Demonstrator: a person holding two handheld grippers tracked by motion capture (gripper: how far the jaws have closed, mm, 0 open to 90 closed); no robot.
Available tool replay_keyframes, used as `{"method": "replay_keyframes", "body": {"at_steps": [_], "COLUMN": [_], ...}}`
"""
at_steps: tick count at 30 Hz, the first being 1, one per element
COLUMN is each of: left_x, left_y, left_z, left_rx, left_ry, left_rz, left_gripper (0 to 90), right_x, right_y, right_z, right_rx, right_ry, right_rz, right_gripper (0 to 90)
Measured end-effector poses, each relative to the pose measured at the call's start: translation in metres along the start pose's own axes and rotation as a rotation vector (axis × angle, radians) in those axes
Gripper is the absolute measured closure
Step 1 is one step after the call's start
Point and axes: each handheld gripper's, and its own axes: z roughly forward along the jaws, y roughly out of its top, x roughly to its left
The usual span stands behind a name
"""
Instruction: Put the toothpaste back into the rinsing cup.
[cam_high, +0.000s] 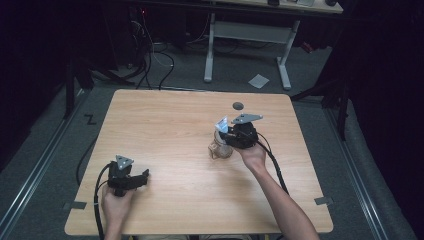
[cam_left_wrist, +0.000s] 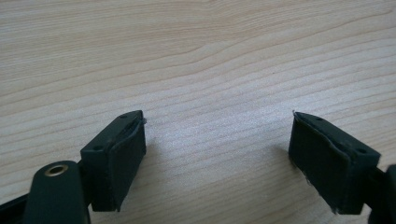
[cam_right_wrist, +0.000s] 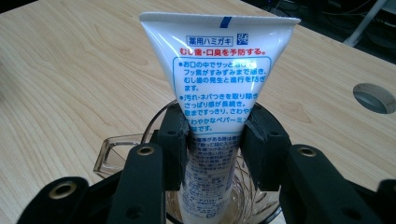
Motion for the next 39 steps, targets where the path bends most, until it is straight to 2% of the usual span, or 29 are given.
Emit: {"method": "replay_keyframes", "body": {"at_steps": [5,12,20,29,39], "left_x": [0.000,0.000,0.000,0.000,0.000], "left_y": [0.000,0.000,0.000,0.000,0.000], "left_z": [0.000,0.000,0.000,0.000,0.000], "left_rx": [0.002,0.002,0.002,0.002,0.002], "left_ry": [-0.001,-0.001,-0.001,-0.001,-0.001], "left_rz": [0.004,0.004,0.004,0.004,0.004], "left_gripper": [19.2,19.2,19.2,19.2,19.2], "right_x": [0.000,0.002,0.000,0.000,0.001], "right_y": [-0.003,-0.006,-0.012,-0.013,-0.016], "right_z": [-0.002,-0.006,-0.013,-0.018,-0.022], "right_rx": [-0.009,-0.007,-0.013,-0.021,-0.023], "right_ry": [-0.001,-0.010,-0.008,-0.015,-0.008], "right_rz": [0.003,-0.032,-0.014,-0.028,-0.013], "right_gripper": [62.2,60.8,58.6,53.1,44.5]}}
